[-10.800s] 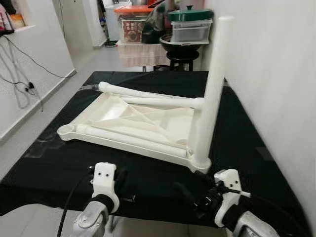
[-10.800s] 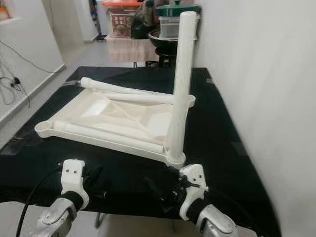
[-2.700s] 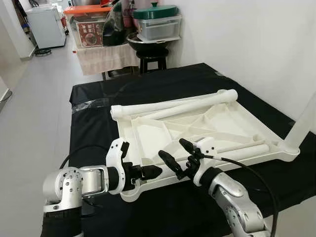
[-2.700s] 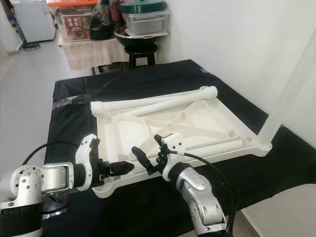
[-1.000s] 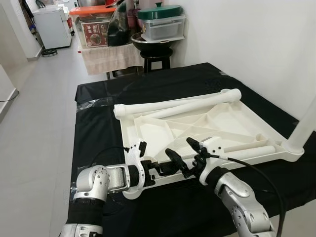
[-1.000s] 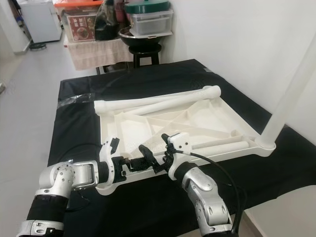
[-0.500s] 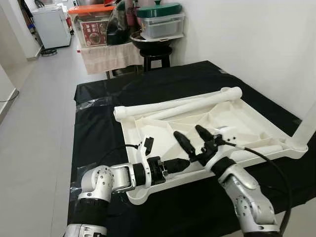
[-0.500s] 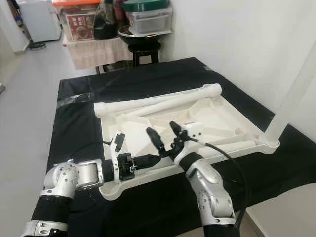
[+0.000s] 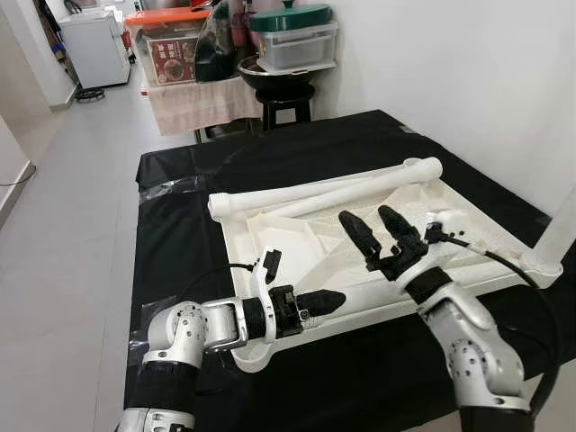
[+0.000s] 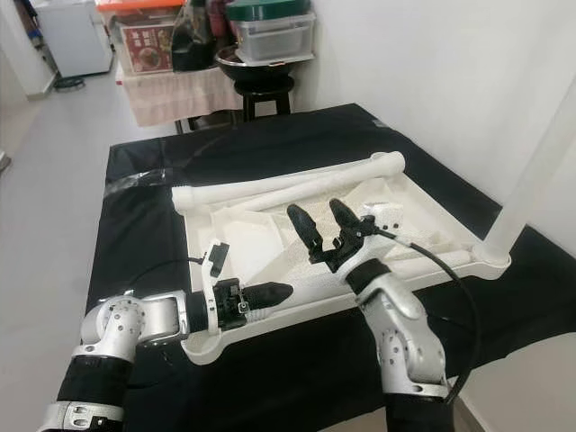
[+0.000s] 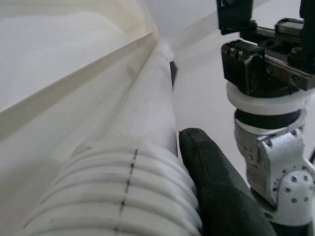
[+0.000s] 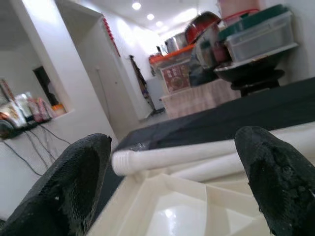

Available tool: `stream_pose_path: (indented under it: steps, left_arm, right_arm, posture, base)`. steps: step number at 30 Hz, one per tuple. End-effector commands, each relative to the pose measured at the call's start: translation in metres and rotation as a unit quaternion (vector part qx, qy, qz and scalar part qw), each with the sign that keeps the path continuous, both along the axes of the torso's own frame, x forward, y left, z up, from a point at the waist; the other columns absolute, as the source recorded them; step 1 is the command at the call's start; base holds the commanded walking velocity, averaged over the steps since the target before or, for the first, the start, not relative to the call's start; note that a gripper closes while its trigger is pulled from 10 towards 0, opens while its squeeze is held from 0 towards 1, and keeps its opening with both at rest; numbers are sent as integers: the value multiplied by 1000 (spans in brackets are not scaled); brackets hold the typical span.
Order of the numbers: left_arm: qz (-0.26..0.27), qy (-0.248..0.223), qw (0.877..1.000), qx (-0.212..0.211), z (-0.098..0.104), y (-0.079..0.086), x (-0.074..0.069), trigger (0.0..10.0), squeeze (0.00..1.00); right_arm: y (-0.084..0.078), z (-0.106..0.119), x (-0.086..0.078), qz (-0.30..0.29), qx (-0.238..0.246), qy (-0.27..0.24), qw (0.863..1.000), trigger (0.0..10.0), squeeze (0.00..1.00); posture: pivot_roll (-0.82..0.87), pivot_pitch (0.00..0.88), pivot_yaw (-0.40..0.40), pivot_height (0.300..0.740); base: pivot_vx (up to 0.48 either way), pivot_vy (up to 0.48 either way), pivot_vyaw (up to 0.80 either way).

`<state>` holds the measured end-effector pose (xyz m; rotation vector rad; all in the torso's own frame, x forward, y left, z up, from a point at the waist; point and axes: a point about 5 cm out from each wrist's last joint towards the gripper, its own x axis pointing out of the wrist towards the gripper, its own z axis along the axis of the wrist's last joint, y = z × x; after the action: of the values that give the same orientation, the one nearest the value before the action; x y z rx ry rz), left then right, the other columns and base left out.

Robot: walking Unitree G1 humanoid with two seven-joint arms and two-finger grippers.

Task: Building children table

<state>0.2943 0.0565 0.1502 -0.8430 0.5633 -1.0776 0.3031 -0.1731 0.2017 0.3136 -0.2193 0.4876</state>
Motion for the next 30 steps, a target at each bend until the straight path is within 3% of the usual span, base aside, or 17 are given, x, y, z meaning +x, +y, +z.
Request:
stream_pose_path:
  steps: [1,8,10,16,22,24,26,30]
  left_arm:
    - [-8,-23,1000,-19,10,5,-2,0,0]
    - [8,-67,997,-30,28,22,-1,0,0]
    - [35,-129,989,-64,58,42,-2,0,0]
    - [44,-145,986,-75,65,47,-3,0,0]
    - [76,-211,966,-131,88,67,-6,0,0]
    - [76,-211,966,-131,88,67,-6,0,0]
    - [84,-234,955,-162,96,73,-9,0,0]
    - [81,-252,946,-185,102,76,-15,0,0]
  right_arm:
    - [0,11,-1,16,11,-17,1000,10000,0]
    - [-2,28,-2,40,51,-39,997,10000,0]
    - [-2,34,-3,61,79,-44,994,10000,0]
    - [-1,34,-3,67,82,-43,993,10000,0]
    - [5,32,-7,109,110,-35,987,10000,0]
    - [5,32,-7,109,110,-35,987,10000,0]
    - [1,29,-10,130,155,-30,979,10000,0]
    - [0,27,-14,158,187,-26,969,10000,0]
  posture:
    - [-101,0,59,740]
    - [-93,0,51,740]
    - [-84,0,43,740]
    - [-84,0,43,740]
    - [-73,0,40,740]
    - [-73,0,40,740]
    - [-69,0,37,740]
    - [-58,0,32,740]
  base:
    - [0,0,0]
    - [0,0,0]
    - [0,0,0]
    - [0,0,0]
    - [0,0,0]
    - [0,0,0]
    - [0,0,0]
    - [0,0,0]
